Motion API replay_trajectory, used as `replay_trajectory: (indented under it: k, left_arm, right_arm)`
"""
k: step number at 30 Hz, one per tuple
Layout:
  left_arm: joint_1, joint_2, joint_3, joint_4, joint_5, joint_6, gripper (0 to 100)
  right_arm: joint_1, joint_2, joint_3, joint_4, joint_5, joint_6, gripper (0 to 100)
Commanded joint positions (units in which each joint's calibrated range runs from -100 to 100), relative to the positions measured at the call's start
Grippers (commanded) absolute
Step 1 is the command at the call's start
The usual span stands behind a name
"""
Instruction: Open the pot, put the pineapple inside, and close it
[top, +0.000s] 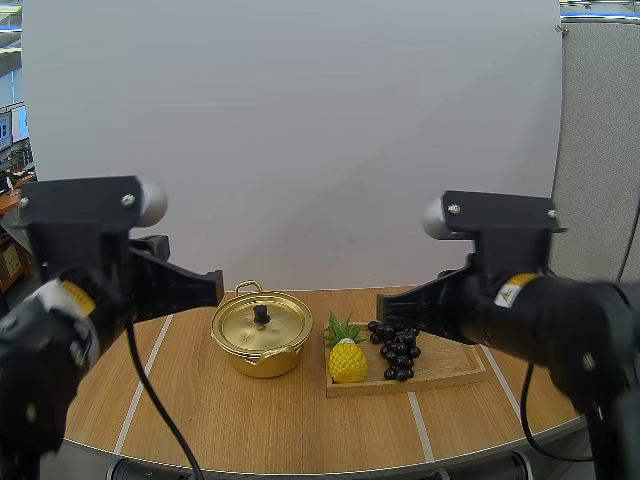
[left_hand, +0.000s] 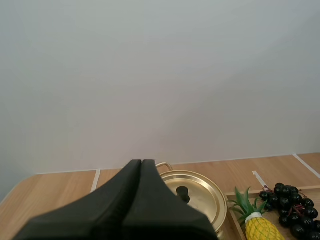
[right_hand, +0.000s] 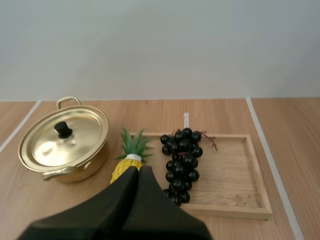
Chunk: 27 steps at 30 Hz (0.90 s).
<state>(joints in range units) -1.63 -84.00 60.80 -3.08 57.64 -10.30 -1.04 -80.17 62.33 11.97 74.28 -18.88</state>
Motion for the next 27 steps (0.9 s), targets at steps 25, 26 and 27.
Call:
replay_trajectory:
  k: [25, 26, 27]
  left_arm:
    - [-0.22, 24.5, -6.3, -8.7, 2.0, 22.9, 100]
    - [-0.22, 26.5, -7.0, -12.3, 2.7, 28.6, 100]
    - [-0.22, 28.3, -7.5, -14.6, 3.9, 31.3, 100]
  right_arm:
    - [-0.2, 17.4, -3.9, 1.1, -3.1, -11.3, 100]
    - [-0.2, 17.4, -3.9, 1.1, -3.2, -11.3, 100]
    - [-0.2, 17.4, -3.9, 1.1, -3.5, -11.3, 100]
